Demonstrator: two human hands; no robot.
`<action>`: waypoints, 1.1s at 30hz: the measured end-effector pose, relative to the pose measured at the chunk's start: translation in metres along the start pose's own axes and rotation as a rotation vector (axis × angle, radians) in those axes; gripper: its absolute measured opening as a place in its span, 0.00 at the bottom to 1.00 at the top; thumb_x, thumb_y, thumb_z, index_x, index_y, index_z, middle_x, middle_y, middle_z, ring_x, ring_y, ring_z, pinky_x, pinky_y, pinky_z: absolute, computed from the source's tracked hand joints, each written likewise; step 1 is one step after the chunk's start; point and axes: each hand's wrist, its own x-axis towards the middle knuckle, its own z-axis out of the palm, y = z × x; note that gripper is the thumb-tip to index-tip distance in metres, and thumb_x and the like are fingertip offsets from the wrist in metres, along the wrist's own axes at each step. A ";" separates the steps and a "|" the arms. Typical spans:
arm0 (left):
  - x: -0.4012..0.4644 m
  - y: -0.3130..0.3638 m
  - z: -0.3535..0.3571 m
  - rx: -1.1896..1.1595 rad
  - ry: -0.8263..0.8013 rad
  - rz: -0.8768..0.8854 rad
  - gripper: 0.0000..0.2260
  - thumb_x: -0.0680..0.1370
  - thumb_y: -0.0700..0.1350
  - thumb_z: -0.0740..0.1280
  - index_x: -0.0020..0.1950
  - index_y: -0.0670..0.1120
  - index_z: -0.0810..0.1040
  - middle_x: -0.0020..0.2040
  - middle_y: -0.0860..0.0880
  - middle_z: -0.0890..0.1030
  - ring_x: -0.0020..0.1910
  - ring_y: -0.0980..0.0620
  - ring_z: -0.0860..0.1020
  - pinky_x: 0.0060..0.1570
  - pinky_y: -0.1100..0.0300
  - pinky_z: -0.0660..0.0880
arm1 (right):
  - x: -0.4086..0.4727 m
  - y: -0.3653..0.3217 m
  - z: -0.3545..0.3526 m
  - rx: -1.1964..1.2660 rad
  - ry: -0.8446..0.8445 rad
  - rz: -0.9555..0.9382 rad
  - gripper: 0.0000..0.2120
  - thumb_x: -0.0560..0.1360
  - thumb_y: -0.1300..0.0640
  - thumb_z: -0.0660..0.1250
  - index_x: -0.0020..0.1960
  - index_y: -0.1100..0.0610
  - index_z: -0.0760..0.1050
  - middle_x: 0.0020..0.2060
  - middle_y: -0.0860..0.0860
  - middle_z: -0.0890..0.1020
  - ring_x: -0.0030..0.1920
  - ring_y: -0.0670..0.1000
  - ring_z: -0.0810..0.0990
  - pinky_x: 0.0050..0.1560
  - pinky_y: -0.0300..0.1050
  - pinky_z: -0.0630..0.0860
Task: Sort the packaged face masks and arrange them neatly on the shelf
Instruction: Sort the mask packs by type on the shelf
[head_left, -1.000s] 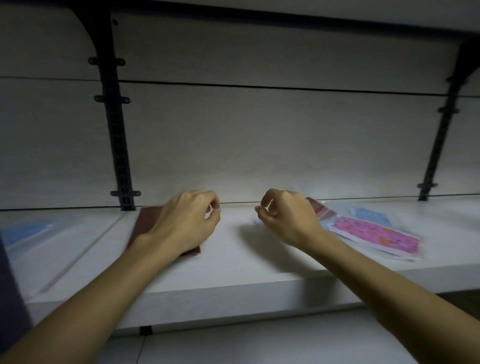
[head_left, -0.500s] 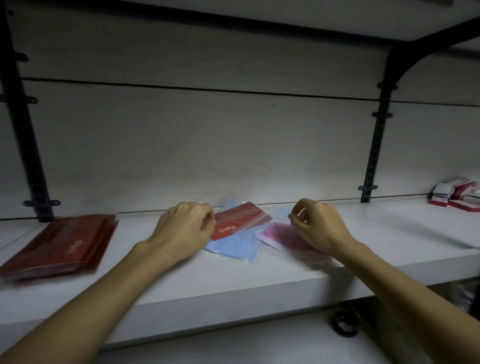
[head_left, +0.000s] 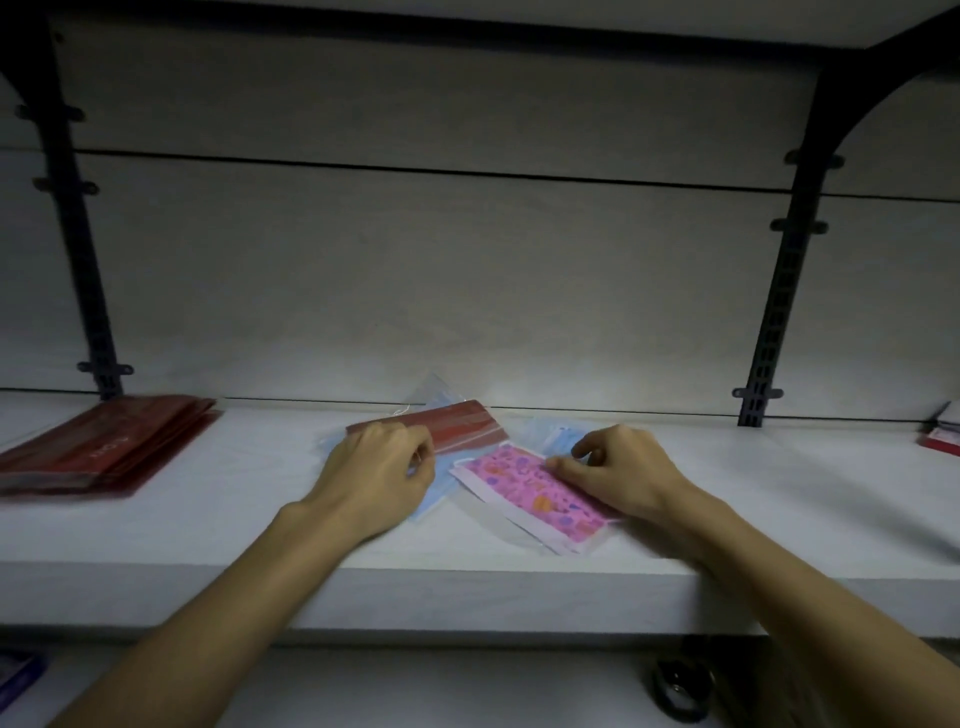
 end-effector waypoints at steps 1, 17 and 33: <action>-0.001 0.000 0.000 -0.013 0.002 -0.022 0.05 0.76 0.47 0.62 0.44 0.50 0.77 0.42 0.54 0.80 0.43 0.51 0.77 0.40 0.59 0.72 | -0.001 -0.002 0.001 -0.008 -0.023 -0.017 0.26 0.71 0.32 0.65 0.46 0.54 0.83 0.40 0.47 0.82 0.42 0.50 0.79 0.46 0.46 0.77; -0.005 -0.010 0.001 0.008 -0.014 -0.138 0.03 0.75 0.46 0.64 0.43 0.52 0.78 0.45 0.54 0.79 0.47 0.51 0.76 0.46 0.58 0.73 | 0.001 0.024 0.002 0.276 0.289 0.026 0.06 0.73 0.56 0.65 0.47 0.50 0.69 0.31 0.47 0.81 0.40 0.57 0.79 0.46 0.52 0.75; -0.002 -0.008 -0.002 0.124 -0.002 -0.215 0.13 0.79 0.53 0.60 0.47 0.49 0.82 0.53 0.49 0.71 0.56 0.47 0.68 0.55 0.58 0.63 | -0.004 0.023 0.002 0.253 0.350 0.055 0.07 0.74 0.57 0.66 0.49 0.50 0.70 0.33 0.47 0.81 0.37 0.55 0.79 0.44 0.53 0.77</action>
